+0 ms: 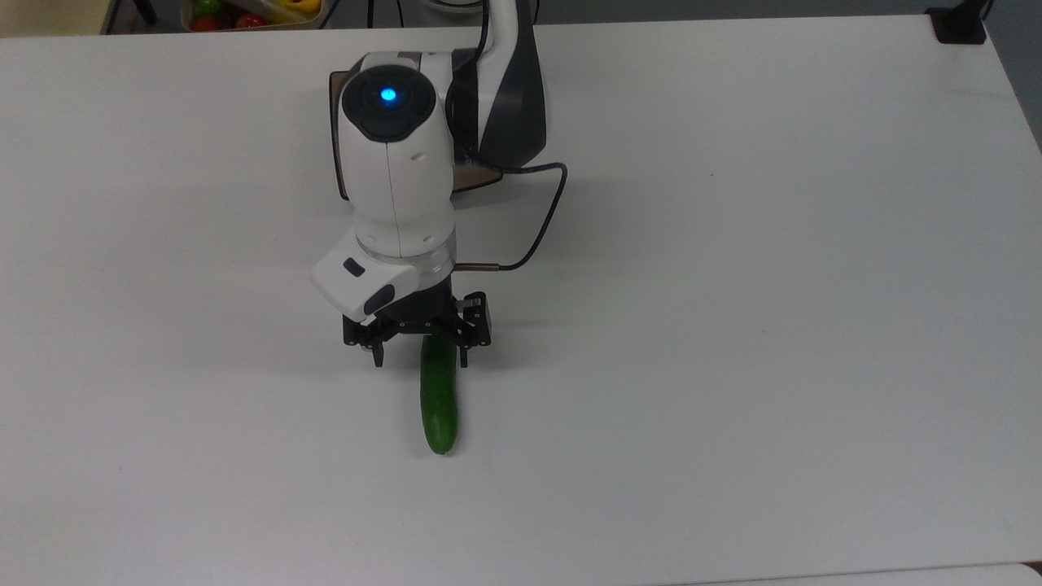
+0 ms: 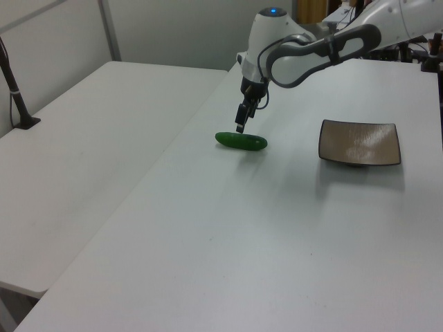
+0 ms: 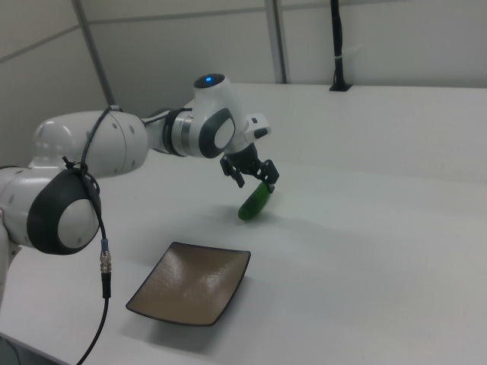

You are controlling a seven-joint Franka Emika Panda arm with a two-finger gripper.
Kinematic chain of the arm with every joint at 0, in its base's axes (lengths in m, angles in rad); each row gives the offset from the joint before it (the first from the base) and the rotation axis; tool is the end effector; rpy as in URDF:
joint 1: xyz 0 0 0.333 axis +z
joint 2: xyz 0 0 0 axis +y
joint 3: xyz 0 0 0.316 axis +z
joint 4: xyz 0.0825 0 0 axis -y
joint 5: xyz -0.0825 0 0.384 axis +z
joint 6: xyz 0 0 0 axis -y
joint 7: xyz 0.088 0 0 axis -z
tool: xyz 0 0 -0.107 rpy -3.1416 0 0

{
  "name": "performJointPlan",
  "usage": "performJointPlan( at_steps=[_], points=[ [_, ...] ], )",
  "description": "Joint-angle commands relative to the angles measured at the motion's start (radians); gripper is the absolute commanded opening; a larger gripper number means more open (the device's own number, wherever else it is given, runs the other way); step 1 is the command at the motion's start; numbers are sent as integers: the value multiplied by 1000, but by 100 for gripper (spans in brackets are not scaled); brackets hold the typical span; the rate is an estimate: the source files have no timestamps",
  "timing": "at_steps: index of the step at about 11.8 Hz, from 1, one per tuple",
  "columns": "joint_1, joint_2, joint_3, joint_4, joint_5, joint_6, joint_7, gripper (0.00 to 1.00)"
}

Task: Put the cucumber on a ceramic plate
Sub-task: 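Close the gripper on the cucumber and lift it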

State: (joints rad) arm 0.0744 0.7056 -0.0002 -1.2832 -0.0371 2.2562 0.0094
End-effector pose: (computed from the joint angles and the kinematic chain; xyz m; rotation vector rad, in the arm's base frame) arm 0.7633 0.0558 0.3596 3.0902 0.1306 0.4177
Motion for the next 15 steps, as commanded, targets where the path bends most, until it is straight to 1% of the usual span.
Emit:
performJointPlan(
  at_steps=[1,2,3,4,5,6,7,8,9,10,12,15],
  points=[
    [10,54,2,30,-64,46,59,100],
    [10,70,18,28,-95,58,67,100],
    [8,80,23,28,-116,60,67,97],
    [8,81,25,27,-124,63,67,92],
    [8,81,29,24,-129,63,67,78],
    [8,81,29,24,-130,63,66,61],
    [8,81,31,22,-130,63,66,47],
    [8,81,31,22,-132,62,66,29],
    [8,80,31,22,-133,62,64,18],
    [8,74,31,22,-135,59,64,13],
    [2,25,32,10,-130,45,63,12],
    [-2,-125,32,-74,-113,23,61,13]
  ],
)
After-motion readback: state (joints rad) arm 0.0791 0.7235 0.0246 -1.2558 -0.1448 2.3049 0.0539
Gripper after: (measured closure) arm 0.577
